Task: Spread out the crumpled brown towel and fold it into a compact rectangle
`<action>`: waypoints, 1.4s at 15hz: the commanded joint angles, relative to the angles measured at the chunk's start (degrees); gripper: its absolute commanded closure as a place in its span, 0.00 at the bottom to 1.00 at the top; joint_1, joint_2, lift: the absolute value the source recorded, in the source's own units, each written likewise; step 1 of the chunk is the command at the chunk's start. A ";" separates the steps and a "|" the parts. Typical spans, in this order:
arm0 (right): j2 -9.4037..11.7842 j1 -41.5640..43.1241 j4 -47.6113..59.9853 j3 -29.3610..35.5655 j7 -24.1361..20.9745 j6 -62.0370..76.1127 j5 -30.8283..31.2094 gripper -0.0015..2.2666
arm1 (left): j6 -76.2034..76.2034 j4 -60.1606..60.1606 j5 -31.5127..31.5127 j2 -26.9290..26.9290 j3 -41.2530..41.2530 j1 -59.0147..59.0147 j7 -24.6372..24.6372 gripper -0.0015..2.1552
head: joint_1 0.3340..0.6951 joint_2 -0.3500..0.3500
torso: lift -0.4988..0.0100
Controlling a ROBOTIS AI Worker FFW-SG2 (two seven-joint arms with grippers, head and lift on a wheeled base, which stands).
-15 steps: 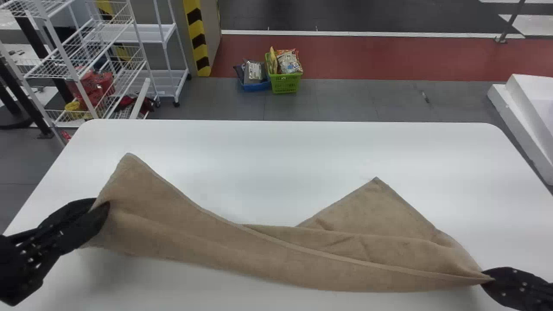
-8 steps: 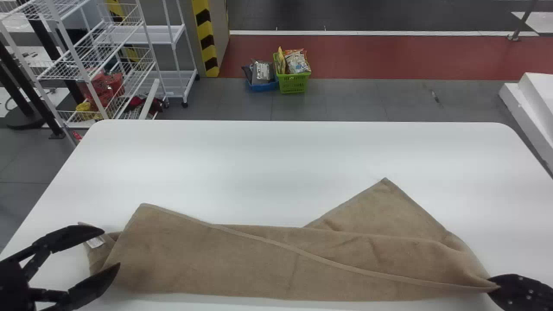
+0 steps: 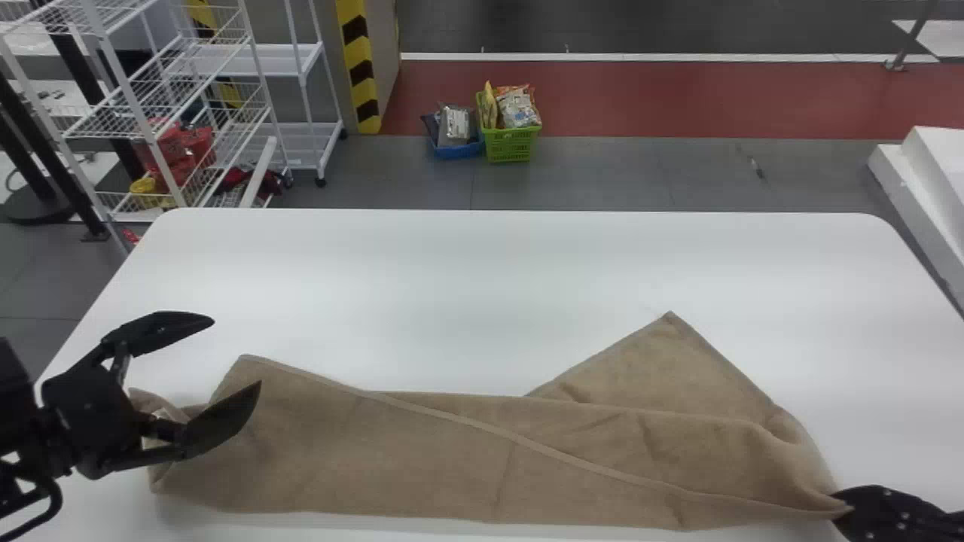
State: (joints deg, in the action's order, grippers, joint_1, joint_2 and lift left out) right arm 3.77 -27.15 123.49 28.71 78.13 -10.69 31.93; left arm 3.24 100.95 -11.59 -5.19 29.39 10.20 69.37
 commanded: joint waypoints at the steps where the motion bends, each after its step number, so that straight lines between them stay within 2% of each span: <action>1: -0.08 -0.45 0.61 -0.05 0.19 -0.17 0.06 0.58 | -10.41 -1.20 -5.29 -0.61 -4.52 -4.31 0.59 0.06 | 1.00 0.49 | 0.73; 6: -0.17 -0.54 0.96 -0.49 0.19 -0.52 0.24 0.58 | -22.01 -3.22 -11.09 -1.66 -9.18 -7.74 0.50 0.09 | 1.00 0.44 | 0.73; 14: -0.08 -0.18 0.53 0.12 0.19 -0.17 -0.20 0.58 | -22.18 -8.93 -15.05 -4.04 -10.50 -11.08 0.24 0.10 | 1.00 0.47 | 0.73; 15: 0.01 -0.18 0.35 0.30 0.19 0.01 -0.29 0.58 | -22.18 -9.46 -15.05 -4.39 -10.67 -11.43 0.41 0.13 | 1.00 0.47 | 0.73; 17: 0.01 -0.10 -0.09 0.47 0.19 0.18 -0.47 0.58 | -22.36 -9.64 -15.13 -4.56 -10.85 -11.52 0.59 0.25 | 1.00 0.47 | 0.73; 19: 0.01 -0.10 -0.27 0.56 0.19 0.54 -0.55 0.58 | -22.18 -9.37 -15.13 -4.56 -10.67 -11.34 0.68 0.29 | 1.00 0.47 | 0.73; 21: 0.01 -0.01 -0.35 0.82 0.19 0.54 -0.73 0.58 | -22.01 -9.02 -14.87 -4.56 -9.88 -11.17 1.47 0.48 | 1.00 0.47 | 0.73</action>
State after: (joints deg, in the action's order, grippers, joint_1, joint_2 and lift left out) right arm 3.78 -27.20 123.18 29.40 78.13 -10.16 31.28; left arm -18.88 91.71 -26.68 -9.75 18.99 -1.10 70.60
